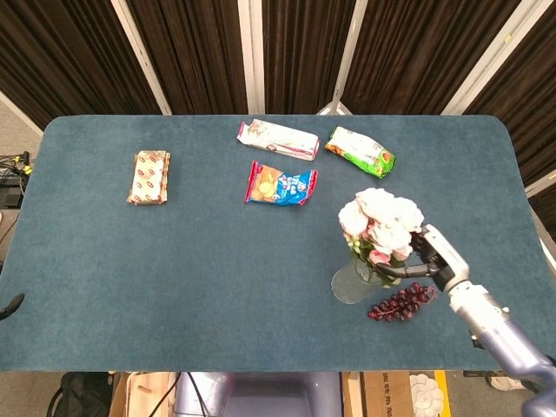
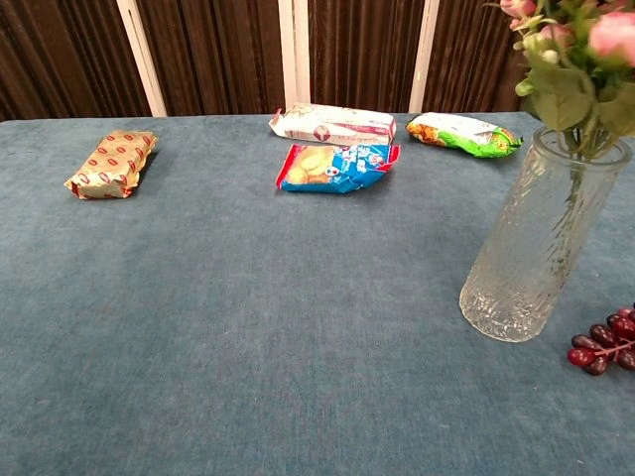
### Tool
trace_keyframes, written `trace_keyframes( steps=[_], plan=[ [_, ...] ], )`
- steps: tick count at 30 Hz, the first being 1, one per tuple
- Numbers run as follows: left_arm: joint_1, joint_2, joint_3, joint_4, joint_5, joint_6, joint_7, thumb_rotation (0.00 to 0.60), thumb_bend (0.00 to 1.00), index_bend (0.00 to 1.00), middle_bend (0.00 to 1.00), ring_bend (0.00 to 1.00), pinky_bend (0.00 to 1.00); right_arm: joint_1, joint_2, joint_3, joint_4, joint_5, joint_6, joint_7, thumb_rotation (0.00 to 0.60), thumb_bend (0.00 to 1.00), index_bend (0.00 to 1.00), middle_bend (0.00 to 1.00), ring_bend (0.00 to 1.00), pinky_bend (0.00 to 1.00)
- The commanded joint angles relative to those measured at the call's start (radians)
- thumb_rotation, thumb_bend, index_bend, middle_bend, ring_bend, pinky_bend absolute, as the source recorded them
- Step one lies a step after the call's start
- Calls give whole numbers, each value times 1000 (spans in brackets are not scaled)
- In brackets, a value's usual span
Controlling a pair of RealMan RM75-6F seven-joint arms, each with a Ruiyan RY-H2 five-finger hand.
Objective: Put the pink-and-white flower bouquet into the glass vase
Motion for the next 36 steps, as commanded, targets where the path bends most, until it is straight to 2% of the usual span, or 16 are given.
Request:
trace_keyframes(
  steps=[1, 8, 12, 14, 16, 17, 19, 20, 21, 22, 23, 25, 30, 33, 36],
  plan=[
    [0, 0, 1, -2, 0, 0, 3, 600, 154, 88, 27, 0, 23, -44, 93, -31, 44, -127, 72, 155, 600, 125, 124, 59, 35, 0],
    [0, -2, 2, -6, 0, -1, 11, 600, 154, 88, 27, 0, 23, -52, 184, -136, 157, -280, 159, 344, 600, 125, 123, 59, 35, 0],
    [1, -1, 0, -8, -3, 1, 10, 600, 154, 88, 27, 0, 23, -70, 222, -198, 255, -373, 295, 484, 600, 125, 123, 59, 35, 0],
    [1, 0, -1, -7, -5, 1, 9, 600, 154, 88, 26, 0, 23, -85, 228, -219, 321, -388, 362, 496, 600, 125, 123, 59, 35, 0],
    [2, 1, -3, -7, -9, 1, 11, 600, 154, 88, 26, 0, 23, -107, 222, -231, 386, -343, 395, 396, 600, 125, 123, 59, 49, 0],
    [2, 1, -4, -7, -11, 1, 13, 600, 154, 88, 27, 0, 23, -120, 215, -227, 400, -288, 393, 305, 600, 125, 125, 59, 65, 0],
    [4, 3, -2, -9, -10, 3, 18, 600, 154, 88, 27, 0, 23, -162, 174, -199, 419, -99, 409, -39, 600, 125, 140, 59, 85, 0],
    [5, 5, -1, -10, -8, 4, 20, 600, 154, 88, 26, 0, 22, -185, 129, -180, 416, 18, 462, -297, 600, 125, 148, 59, 87, 0],
    [6, 6, 0, -12, -6, 6, 21, 600, 154, 88, 26, 0, 22, -198, 89, -168, 409, 92, 518, -474, 600, 125, 153, 59, 87, 0],
    [7, 7, 0, -13, -5, 8, 21, 600, 154, 89, 26, 0, 22, -208, 52, -163, 398, 140, 575, -613, 600, 125, 153, 59, 88, 0],
    [8, 8, 1, -14, -4, 9, 21, 600, 154, 89, 26, 0, 22, -214, 32, -163, 389, 156, 606, -681, 600, 125, 153, 59, 87, 0],
    [9, 10, 2, -16, -3, 10, 21, 600, 154, 89, 26, 0, 22, -227, 3, -177, 365, 146, 660, -767, 600, 125, 153, 59, 87, 0],
    [9, 13, 6, -20, 1, 5, 20, 600, 154, 89, 26, 0, 22, -279, -7, -260, 327, -23, 759, -825, 600, 124, 153, 59, 87, 0],
    [10, 17, 6, -20, 2, 7, 13, 600, 154, 89, 27, 0, 22, -302, -48, -321, 313, -134, 813, -957, 600, 125, 153, 60, 87, 0],
    [10, 23, 7, -16, 0, 2, 1, 600, 154, 89, 27, 0, 21, -307, -75, -376, 292, -209, 803, -1089, 600, 125, 153, 60, 87, 0]
  ],
)
